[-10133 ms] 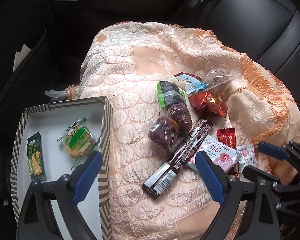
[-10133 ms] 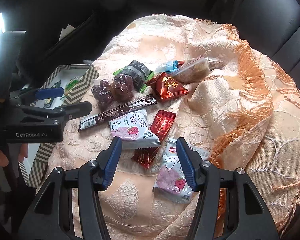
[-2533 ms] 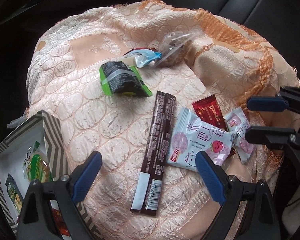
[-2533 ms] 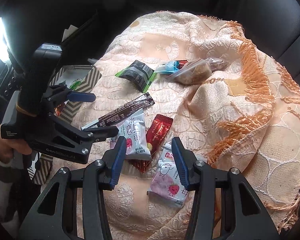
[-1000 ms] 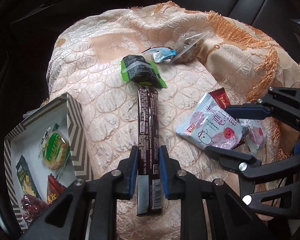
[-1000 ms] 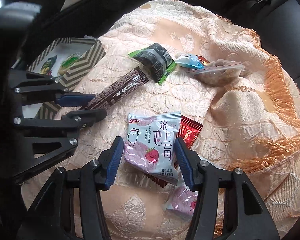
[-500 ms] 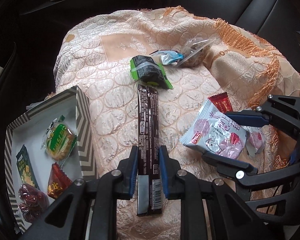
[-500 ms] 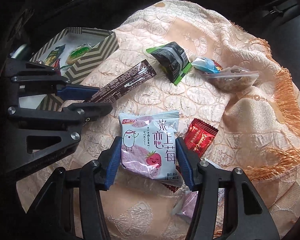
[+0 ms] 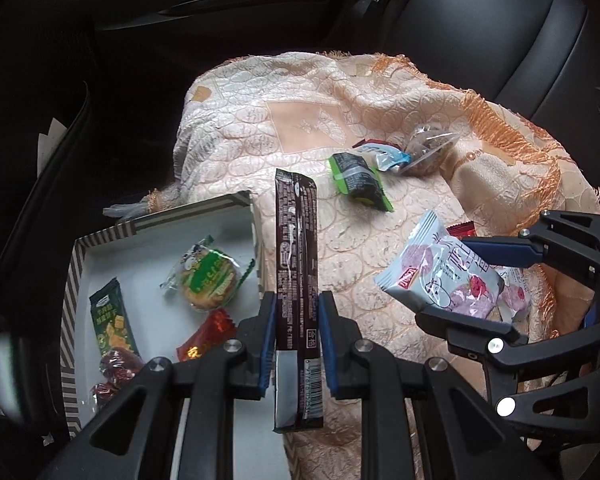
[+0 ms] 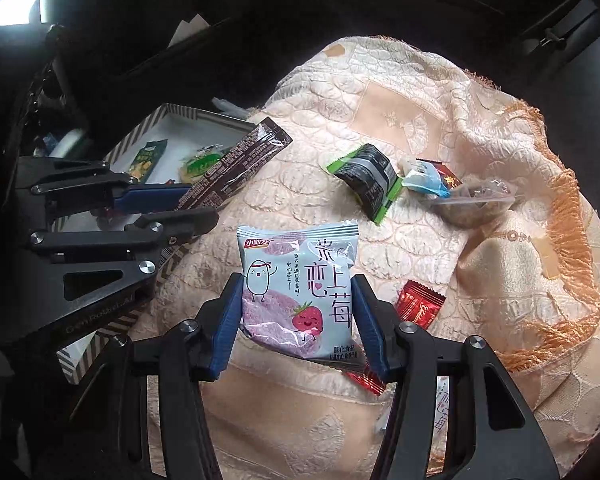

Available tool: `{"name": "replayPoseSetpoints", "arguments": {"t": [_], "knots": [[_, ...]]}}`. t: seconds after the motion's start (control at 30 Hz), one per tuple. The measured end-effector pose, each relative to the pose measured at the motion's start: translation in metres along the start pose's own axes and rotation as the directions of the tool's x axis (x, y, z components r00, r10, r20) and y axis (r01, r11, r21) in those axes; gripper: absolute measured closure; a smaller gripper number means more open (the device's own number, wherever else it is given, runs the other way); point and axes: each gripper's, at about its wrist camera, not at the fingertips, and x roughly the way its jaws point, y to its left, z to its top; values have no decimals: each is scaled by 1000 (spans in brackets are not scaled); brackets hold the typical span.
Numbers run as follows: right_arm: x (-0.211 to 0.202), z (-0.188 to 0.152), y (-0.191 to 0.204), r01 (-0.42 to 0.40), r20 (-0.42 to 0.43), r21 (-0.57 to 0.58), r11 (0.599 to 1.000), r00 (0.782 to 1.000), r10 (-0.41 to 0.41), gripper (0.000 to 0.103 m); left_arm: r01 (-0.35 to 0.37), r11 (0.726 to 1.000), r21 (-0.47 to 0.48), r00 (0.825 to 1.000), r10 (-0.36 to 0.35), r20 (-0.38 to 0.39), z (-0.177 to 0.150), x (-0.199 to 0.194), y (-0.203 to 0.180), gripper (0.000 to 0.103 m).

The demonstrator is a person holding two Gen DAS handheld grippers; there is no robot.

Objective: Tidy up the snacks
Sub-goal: 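Grasp the pink strawberry packet with the right gripper while the left holds the chocolate stick, then carry the chocolate stick and pink packet into the white box and open both grippers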

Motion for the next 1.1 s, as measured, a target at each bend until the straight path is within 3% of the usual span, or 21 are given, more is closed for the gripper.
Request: {"name": "replayPoseSetpoints", "arguments": {"t": [0.47,1.1], "knots": [[12,29,45,-49,-4,-86,995,999,49,50,-82,987,-140,996,76,-50,-26,4,67,81],[63,71,92,-77,-35,-146,986,997,73,50,-146,968,-203,986,125,-112,-47,22,98,80]]}}
